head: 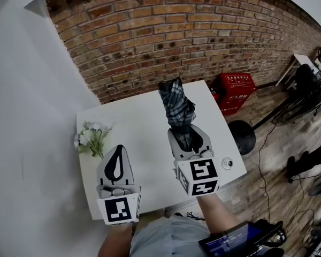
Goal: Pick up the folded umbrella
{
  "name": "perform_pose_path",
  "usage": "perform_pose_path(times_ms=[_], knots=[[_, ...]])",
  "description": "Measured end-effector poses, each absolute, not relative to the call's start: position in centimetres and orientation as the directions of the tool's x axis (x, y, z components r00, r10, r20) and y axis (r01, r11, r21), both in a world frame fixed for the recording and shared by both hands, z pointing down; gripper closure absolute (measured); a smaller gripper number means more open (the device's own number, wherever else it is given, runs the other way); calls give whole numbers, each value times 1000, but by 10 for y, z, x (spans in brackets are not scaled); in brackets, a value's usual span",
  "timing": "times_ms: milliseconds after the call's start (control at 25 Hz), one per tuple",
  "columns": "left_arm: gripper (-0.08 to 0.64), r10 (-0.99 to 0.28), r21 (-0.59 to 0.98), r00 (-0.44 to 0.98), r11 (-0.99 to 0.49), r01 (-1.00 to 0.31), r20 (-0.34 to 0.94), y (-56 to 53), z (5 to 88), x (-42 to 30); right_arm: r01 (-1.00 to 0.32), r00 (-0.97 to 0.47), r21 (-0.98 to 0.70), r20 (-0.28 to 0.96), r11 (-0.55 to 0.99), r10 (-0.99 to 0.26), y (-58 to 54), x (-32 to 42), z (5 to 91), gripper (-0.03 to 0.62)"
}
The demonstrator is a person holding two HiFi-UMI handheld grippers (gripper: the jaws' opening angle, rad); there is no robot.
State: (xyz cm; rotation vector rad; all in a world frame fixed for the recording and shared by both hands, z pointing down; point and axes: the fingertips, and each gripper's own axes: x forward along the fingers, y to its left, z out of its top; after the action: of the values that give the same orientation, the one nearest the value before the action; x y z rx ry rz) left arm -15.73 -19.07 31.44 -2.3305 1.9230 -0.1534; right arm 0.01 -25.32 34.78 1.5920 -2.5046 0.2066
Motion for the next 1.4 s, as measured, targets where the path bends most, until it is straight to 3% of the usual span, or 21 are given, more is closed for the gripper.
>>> perform_pose_path(times_ms=[1400], knots=[[552,-983,-208,151,-127,-970,-106,-107,282,-114,-884,-466,43,-16,465,-884,-159,42,279,399]])
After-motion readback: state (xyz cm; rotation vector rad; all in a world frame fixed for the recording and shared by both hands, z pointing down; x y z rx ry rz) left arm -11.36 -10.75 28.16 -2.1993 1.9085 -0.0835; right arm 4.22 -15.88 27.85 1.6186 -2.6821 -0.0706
